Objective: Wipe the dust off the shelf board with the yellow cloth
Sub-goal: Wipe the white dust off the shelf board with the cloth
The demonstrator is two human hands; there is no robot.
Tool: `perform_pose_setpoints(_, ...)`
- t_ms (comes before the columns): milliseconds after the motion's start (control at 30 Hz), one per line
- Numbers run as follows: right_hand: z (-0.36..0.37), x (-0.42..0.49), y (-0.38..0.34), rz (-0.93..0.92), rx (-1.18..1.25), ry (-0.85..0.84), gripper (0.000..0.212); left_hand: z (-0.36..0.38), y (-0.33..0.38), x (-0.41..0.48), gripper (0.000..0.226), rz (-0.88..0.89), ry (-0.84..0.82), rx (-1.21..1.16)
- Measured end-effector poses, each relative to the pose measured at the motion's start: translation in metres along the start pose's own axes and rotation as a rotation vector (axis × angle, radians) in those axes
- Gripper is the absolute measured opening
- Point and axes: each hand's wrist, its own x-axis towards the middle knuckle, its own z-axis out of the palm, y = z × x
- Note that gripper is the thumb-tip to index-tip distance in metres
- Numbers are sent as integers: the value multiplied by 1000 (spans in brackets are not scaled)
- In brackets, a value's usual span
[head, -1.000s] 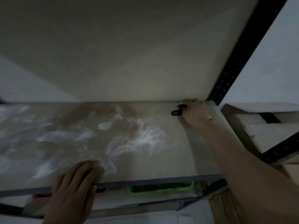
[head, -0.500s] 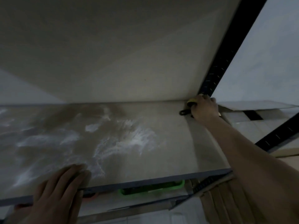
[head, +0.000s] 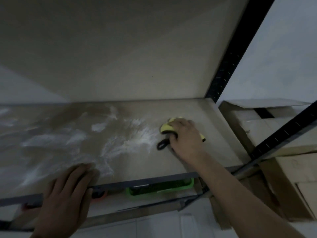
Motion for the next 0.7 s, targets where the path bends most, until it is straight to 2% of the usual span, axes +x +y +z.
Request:
perform_pose_setpoints(67, -16, -19, -4, -48, 145, -8, 37, 1, -1, -2, 44, 31, 19, 8)
perform_pose_setpoints(133, -36, -26, 20, 46, 211, 54, 38, 1, 0, -6, 45, 34, -25, 2)
perform_pose_setpoints(200, -54, -31, 54, 201, 37, 141, 36, 1, 1, -6, 43, 23, -32, -24)
perform_pose_setpoints(267, -58, -41, 72, 401, -216, 55, 38, 3, 0, -9, 42, 26, -55, -43)
perform_pose_setpoints(333, -47, -51, 62, 493, -284, -33, 46, 6, -1, -12, 41, 35, -49, -45)
perform_pose_setpoints(400, -29, -51, 36, 457, -291, 0, 48, 6, -2, -11, 42, 39, -37, -49)
perform_pose_setpoints(467, -13, -40, -3, 330, -294, 23, 47, 5, -3, -11, 41, 46, -37, -60)
perform_pose_setpoints(533, 3, -23, -54, 168, -268, -39, 39, 2, -4, -9, 40, 54, -53, -90)
perform_pose_setpoints(633, 19, -9, -132, 47, 43, -125, 36, -7, -11, -10, 44, 95, -57, -135)
perform_pose_setpoints(700, 15, -1, -142, 79, 273, -142, 36, -16, -26, -14, 47, 88, -29, -160)
